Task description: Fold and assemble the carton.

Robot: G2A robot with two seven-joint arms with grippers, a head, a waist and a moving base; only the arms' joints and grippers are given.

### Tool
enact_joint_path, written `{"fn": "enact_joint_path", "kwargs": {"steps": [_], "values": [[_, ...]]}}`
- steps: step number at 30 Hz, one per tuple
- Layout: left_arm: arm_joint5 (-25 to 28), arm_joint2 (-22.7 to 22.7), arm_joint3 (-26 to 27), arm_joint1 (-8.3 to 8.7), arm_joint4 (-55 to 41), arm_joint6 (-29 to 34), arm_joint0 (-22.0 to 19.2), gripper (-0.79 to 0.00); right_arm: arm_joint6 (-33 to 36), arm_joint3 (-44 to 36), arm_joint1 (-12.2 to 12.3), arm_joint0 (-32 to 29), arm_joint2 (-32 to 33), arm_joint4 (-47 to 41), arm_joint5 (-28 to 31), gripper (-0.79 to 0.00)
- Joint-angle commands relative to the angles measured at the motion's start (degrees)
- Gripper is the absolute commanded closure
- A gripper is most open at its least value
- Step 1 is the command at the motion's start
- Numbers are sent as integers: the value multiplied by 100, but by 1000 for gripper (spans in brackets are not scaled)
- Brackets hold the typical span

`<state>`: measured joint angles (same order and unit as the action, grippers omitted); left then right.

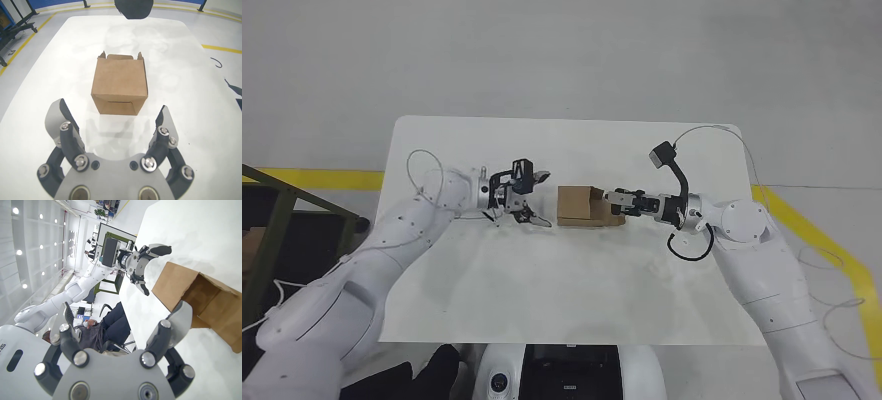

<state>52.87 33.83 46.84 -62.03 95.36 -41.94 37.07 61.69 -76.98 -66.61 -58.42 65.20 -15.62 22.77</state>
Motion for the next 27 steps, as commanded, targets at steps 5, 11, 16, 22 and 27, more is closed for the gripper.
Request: {"fn": "enact_joint_path", "kwargs": {"steps": [5,11,16,22,27], "values": [[-181,-253,-372,-223,176,-309,-208,-785,0,0,0,0,0,0,0,-785],[179,-432,-742,-463,19,-223,-395,-785,-53,-220,37,-135,-29,327,-150,-640],[240,-557,-972,-600,62,-268,-490,-785,-67,-385,103,-341,91,540,-256,0],[170,-634,-1199,-692,140,-486,-555,-785,-238,-601,154,-520,165,837,-444,0],[127,-684,-1305,-738,221,-644,-584,-785,-238,-601,154,-520,165,837,-444,0]]}}
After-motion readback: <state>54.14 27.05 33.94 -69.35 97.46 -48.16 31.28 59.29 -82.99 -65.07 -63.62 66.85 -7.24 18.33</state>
